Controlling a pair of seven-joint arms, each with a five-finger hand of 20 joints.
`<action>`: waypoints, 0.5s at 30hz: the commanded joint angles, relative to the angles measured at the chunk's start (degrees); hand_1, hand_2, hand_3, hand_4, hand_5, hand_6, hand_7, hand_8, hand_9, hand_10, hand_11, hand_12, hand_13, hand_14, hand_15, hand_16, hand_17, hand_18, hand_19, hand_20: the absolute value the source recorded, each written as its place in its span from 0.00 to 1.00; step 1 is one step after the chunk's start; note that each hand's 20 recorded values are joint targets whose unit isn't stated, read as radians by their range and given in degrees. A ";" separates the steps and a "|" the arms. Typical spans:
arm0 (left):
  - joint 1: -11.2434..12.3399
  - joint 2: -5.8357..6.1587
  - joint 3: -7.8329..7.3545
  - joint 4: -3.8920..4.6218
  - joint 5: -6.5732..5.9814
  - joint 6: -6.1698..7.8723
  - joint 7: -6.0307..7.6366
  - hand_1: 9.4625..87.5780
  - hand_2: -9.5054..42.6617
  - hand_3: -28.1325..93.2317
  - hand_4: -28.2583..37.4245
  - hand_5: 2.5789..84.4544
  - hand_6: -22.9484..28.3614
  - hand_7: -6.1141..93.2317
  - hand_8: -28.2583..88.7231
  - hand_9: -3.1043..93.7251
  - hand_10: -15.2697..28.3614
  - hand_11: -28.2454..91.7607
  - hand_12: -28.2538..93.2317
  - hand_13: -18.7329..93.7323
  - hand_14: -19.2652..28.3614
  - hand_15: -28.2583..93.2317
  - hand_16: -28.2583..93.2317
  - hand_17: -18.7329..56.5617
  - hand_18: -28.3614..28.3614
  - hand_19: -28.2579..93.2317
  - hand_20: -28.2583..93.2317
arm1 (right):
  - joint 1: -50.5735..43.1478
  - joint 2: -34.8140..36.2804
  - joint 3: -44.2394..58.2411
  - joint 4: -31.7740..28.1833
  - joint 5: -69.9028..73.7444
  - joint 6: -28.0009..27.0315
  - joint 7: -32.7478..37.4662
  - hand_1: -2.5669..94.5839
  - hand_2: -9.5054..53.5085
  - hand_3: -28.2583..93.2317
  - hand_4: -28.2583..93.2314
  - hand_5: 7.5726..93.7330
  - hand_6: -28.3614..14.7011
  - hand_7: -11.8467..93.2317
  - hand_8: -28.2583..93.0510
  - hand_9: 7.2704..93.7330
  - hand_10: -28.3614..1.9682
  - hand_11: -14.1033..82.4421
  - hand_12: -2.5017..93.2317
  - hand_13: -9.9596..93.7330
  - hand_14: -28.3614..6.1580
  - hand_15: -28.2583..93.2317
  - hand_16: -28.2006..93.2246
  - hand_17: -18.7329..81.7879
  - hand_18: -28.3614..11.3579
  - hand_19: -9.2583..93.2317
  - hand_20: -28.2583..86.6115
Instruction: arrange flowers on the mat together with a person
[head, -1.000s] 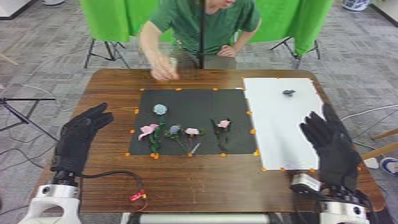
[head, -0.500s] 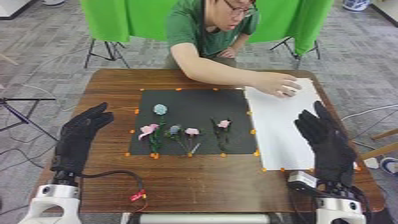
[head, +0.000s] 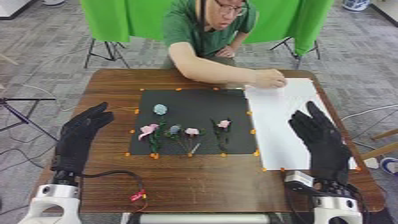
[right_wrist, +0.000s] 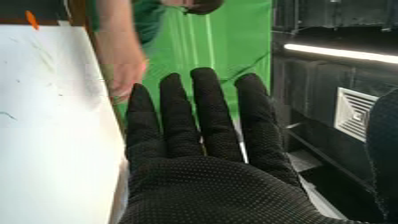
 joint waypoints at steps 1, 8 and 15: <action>0.14 -0.51 0.14 -0.10 0.09 -0.95 -0.18 0.20 0.09 0.78 0.16 0.52 0.50 0.19 0.19 0.49 0.64 0.38 0.36 0.47 0.76 0.34 0.29 0.27 0.76 0.30 0.38 | -0.09 0.00 0.21 0.08 0.15 -1.87 0.78 0.06 0.16 0.91 0.08 0.35 0.63 0.20 0.16 0.41 0.45 0.19 0.13 0.41 0.43 0.31 0.31 0.39 0.41 0.10 0.48; -0.14 -0.77 -0.07 0.03 0.18 -1.18 -0.52 0.20 0.08 0.79 0.15 0.52 0.50 0.19 0.19 0.50 0.64 0.38 0.36 0.47 0.76 0.34 0.29 0.27 0.76 0.30 0.38 | -0.28 -0.07 0.38 0.03 -0.11 -2.37 1.08 0.07 0.17 0.91 0.08 0.36 0.63 0.20 0.16 0.42 0.45 0.20 0.13 0.41 0.43 0.32 0.31 0.39 0.41 0.10 0.48; 0.02 -1.13 -0.26 -0.03 0.32 -1.43 -0.68 0.20 0.08 0.78 0.15 0.52 0.50 0.19 0.19 0.50 0.63 0.38 0.36 0.47 0.76 0.34 0.29 0.27 0.76 0.30 0.38 | -0.22 0.01 0.30 0.18 -0.16 -2.62 1.30 0.07 0.17 0.91 0.08 0.37 0.63 0.20 0.16 0.43 0.45 0.20 0.13 0.41 0.43 0.32 0.31 0.39 0.41 0.10 0.48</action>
